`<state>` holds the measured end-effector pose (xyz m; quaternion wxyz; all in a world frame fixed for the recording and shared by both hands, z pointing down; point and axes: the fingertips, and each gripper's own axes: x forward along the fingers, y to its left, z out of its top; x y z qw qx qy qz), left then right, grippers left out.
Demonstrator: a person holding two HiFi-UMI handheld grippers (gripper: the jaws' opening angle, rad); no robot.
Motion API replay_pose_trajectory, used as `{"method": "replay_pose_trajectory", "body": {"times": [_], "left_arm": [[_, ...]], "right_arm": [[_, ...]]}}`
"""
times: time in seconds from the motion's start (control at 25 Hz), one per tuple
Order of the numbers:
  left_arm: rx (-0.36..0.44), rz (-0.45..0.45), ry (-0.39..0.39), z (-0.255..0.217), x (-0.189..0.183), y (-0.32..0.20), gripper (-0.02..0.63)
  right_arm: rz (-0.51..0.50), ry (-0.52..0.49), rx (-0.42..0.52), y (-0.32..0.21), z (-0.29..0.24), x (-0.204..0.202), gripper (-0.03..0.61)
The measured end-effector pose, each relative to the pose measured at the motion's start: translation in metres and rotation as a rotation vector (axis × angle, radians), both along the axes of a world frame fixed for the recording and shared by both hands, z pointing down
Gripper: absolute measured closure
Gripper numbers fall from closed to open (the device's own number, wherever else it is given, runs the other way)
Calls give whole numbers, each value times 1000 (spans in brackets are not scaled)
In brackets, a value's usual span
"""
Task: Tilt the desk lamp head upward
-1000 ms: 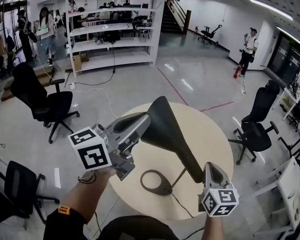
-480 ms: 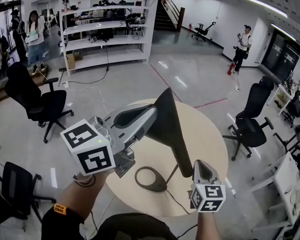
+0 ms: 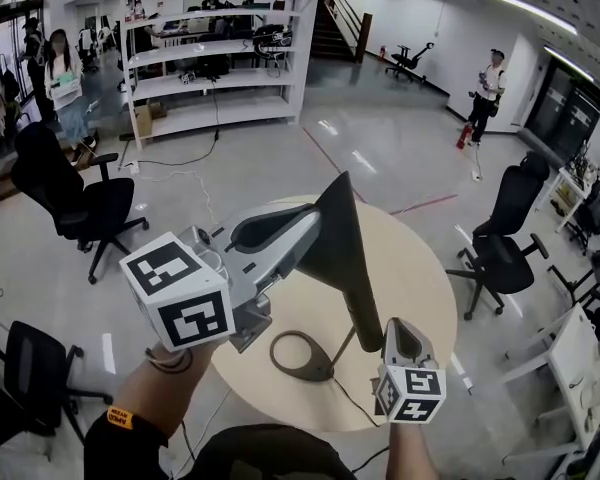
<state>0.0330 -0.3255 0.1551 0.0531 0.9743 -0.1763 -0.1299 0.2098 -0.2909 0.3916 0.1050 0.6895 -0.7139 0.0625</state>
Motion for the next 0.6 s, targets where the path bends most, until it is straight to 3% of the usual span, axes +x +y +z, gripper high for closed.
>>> {"method": "replay_pose_trajectory", "body": {"times": [0.24,0.4,0.48,0.6], "left_arm": [[40,-6,92,6,-15,8,549],[40,-69,138,20,-54,11,549],[28,-103,131,33,-75,12,549],[22,-137,56,67,-90,17,549]], "right_arm": [[30,-27,41,6,-4,2,565],[69,-20,65,21,-12,-9,565],[84,-14,65,31,-15,-20,565],[107,4,68,43,-18,-38,565]]}}
